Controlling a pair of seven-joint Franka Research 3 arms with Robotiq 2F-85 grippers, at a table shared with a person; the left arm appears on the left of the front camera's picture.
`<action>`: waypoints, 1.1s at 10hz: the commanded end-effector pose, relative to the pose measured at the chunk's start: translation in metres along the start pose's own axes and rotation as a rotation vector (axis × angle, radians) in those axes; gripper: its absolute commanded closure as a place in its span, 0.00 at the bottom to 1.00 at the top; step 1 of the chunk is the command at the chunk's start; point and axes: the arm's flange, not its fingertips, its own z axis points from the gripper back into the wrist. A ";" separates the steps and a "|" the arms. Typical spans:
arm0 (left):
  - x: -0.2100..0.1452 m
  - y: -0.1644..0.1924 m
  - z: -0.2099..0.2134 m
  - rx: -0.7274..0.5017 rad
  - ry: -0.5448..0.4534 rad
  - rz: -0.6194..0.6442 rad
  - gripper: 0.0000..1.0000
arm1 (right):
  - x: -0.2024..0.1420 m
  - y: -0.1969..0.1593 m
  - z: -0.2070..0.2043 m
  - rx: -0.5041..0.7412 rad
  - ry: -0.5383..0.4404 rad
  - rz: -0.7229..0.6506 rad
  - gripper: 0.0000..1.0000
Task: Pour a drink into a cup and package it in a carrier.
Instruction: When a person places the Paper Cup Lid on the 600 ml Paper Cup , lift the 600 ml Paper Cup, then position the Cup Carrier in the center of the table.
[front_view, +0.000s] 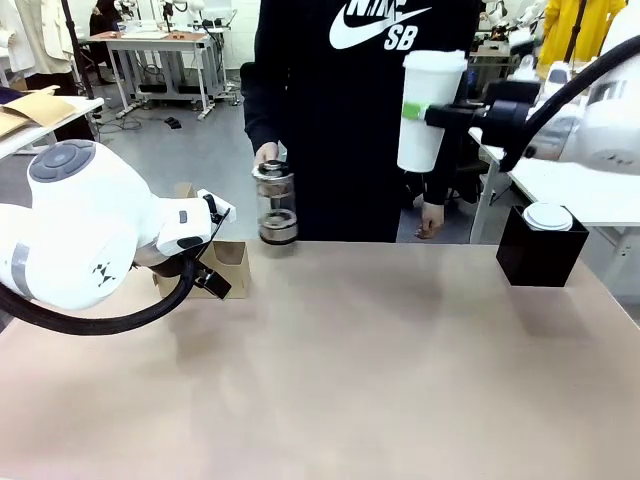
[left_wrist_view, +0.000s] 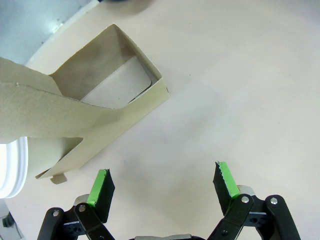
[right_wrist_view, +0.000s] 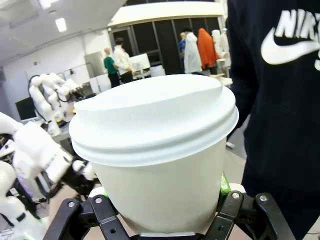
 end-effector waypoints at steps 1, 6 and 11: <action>0.000 0.001 0.000 -0.001 0.000 0.002 0.00 | 0.012 0.023 0.011 0.022 0.028 -0.042 0.20; 0.000 0.001 0.000 -0.001 0.000 0.002 0.00 | 0.019 0.036 0.012 0.025 0.023 -0.008 0.20; 0.000 0.001 0.000 -0.001 0.000 0.002 0.00 | 0.019 0.036 0.012 0.025 0.023 -0.008 0.20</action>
